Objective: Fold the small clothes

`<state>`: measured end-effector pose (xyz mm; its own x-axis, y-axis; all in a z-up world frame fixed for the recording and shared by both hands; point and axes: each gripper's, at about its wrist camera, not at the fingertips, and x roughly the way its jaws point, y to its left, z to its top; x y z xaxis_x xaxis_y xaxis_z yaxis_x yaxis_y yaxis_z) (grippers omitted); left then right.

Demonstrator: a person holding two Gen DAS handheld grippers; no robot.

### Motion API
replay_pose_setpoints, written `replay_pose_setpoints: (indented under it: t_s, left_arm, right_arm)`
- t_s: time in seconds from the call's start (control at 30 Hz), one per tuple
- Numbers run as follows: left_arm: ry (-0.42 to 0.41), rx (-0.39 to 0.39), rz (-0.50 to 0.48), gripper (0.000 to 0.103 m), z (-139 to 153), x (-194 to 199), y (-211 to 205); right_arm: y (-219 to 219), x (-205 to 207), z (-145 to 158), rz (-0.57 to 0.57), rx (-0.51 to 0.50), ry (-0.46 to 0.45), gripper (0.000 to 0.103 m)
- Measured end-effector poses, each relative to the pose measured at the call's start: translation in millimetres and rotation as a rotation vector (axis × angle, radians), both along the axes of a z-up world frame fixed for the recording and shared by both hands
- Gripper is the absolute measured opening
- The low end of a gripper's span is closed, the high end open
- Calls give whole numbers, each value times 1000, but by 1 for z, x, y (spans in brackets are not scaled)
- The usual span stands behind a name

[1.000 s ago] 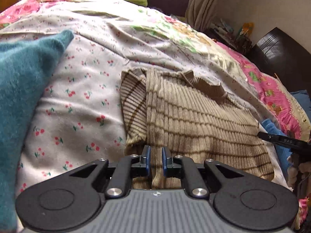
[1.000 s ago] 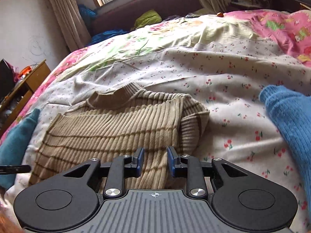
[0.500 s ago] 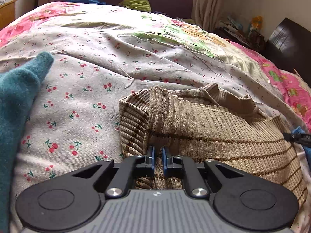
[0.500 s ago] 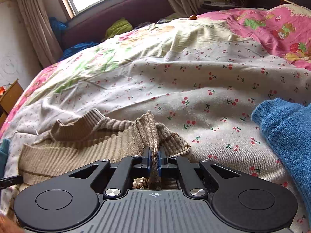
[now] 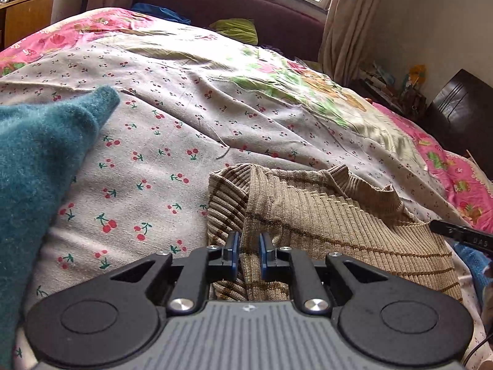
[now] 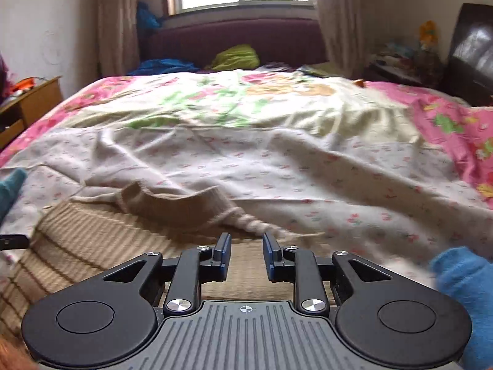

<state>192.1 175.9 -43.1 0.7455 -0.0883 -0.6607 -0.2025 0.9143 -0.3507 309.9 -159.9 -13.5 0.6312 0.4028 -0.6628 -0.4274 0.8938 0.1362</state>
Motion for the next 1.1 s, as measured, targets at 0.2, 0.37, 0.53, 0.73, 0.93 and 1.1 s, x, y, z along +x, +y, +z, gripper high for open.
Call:
replay_pose_setpoints:
  t_s: [0.2, 0.37, 0.53, 0.73, 0.93, 1.1]
  left_arm:
    - [-23, 41, -18, 26, 4, -6, -5]
    - [-47, 79, -55, 27, 7, -10, -12]
    - [-81, 66, -52, 27, 13, -15, -12]
    - [-162, 90, -57, 30, 30, -16, -15]
    - [-172, 146, -99, 34, 22, 2, -34]
    - [-101, 245, -147, 35, 5, 3, -52]
  right_arm:
    - [54, 23, -35, 17, 124, 177, 34]
    - [63, 25, -39, -20, 82, 168, 19]
    - [57, 22, -19, -11, 106, 123, 4]
    - [53, 27, 3, -46, 176, 67, 4]
    - [64, 40, -23, -97, 116, 76, 4]
    - [72, 39, -43, -92, 76, 66, 4]
